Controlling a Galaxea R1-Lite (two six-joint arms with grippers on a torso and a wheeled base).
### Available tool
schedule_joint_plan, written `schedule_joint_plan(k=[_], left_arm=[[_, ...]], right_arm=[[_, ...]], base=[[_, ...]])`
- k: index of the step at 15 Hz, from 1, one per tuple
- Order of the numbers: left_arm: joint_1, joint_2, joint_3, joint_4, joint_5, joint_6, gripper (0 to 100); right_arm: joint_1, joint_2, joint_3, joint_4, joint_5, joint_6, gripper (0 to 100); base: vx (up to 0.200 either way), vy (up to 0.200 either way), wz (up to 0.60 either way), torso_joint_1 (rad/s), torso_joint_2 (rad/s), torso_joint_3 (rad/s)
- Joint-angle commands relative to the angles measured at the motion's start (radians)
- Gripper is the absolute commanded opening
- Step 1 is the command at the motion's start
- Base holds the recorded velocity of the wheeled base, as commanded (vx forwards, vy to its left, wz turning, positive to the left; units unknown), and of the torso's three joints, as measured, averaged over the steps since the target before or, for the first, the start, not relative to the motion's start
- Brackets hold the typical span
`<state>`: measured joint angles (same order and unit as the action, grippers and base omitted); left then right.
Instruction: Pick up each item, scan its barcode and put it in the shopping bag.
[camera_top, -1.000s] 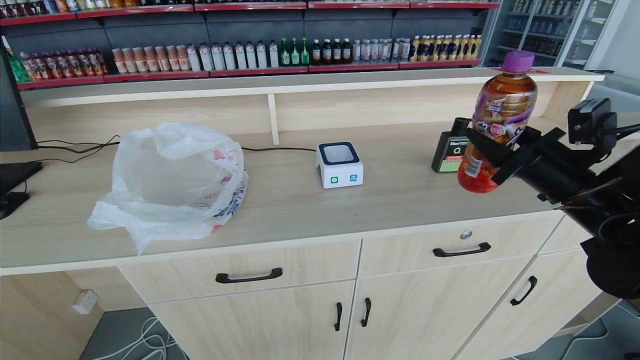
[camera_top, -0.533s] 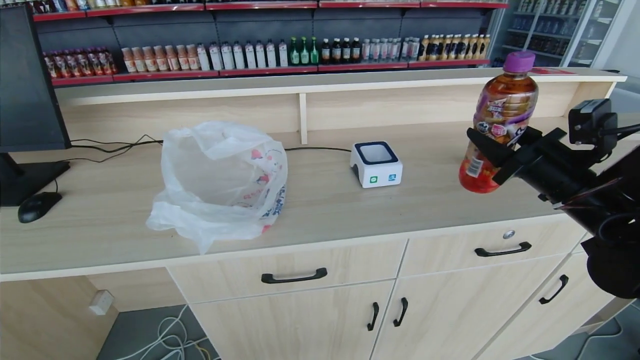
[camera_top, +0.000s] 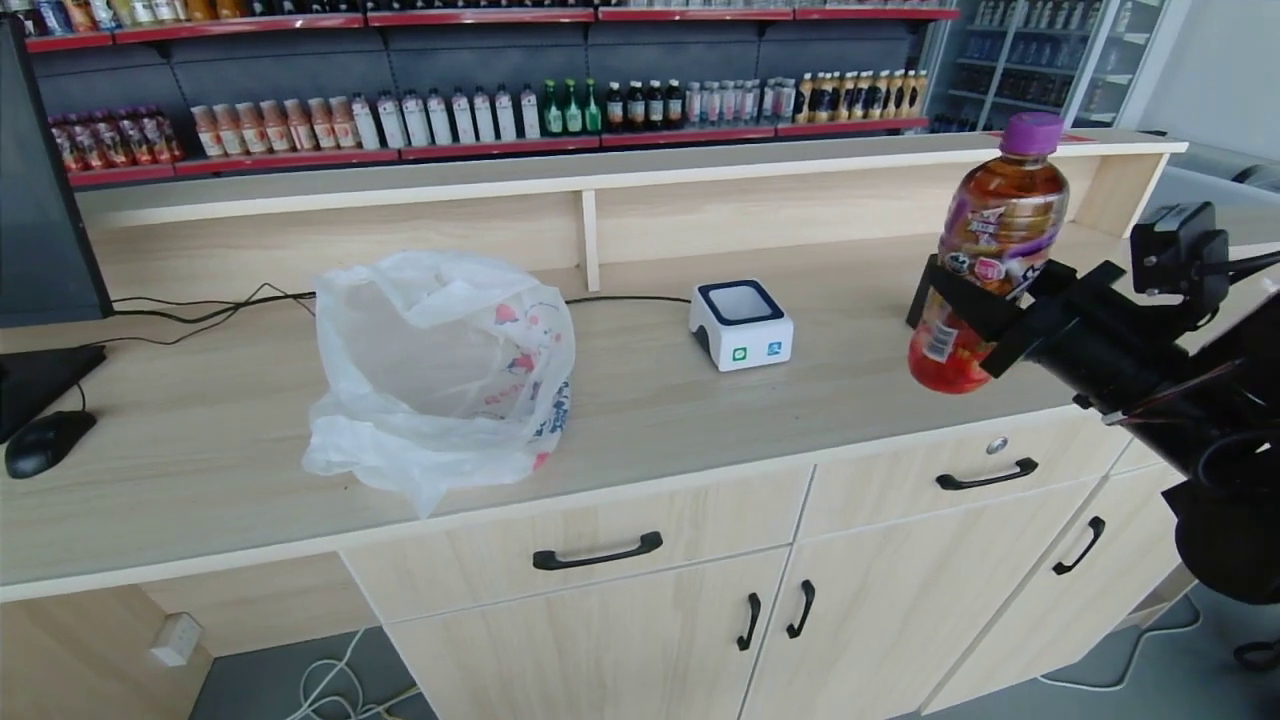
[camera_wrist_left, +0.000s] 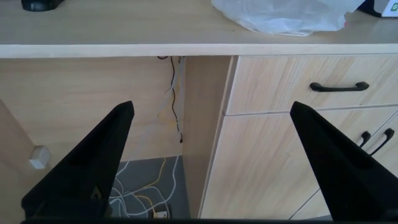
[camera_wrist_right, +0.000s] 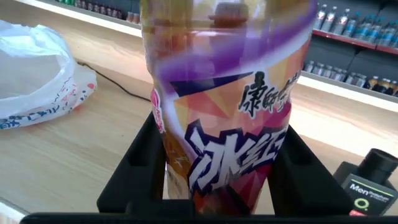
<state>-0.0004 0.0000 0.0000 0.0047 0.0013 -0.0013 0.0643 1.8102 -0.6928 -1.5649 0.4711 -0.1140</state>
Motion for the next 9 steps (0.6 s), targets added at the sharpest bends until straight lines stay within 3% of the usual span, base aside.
schedule_joint_plan(k=[1, 9], left_arm=[[0.0, 0.0, 0.0, -0.005, 0.0, 0.0, 100], [0.002, 0.002, 0.0, -0.005, 0.0, 0.001, 100]], right_arm=[[0.003, -0.003, -0.001, -0.006, -0.005, -0.001, 0], [0.005, -0.009, 0.007, -0.006, -0.005, -0.001, 0]], base=[[0.0, 0.0, 0.0, 0.0, 0.0, 0.0], [0.0, 0.0, 0.0, 0.0, 0.0, 0.0]])
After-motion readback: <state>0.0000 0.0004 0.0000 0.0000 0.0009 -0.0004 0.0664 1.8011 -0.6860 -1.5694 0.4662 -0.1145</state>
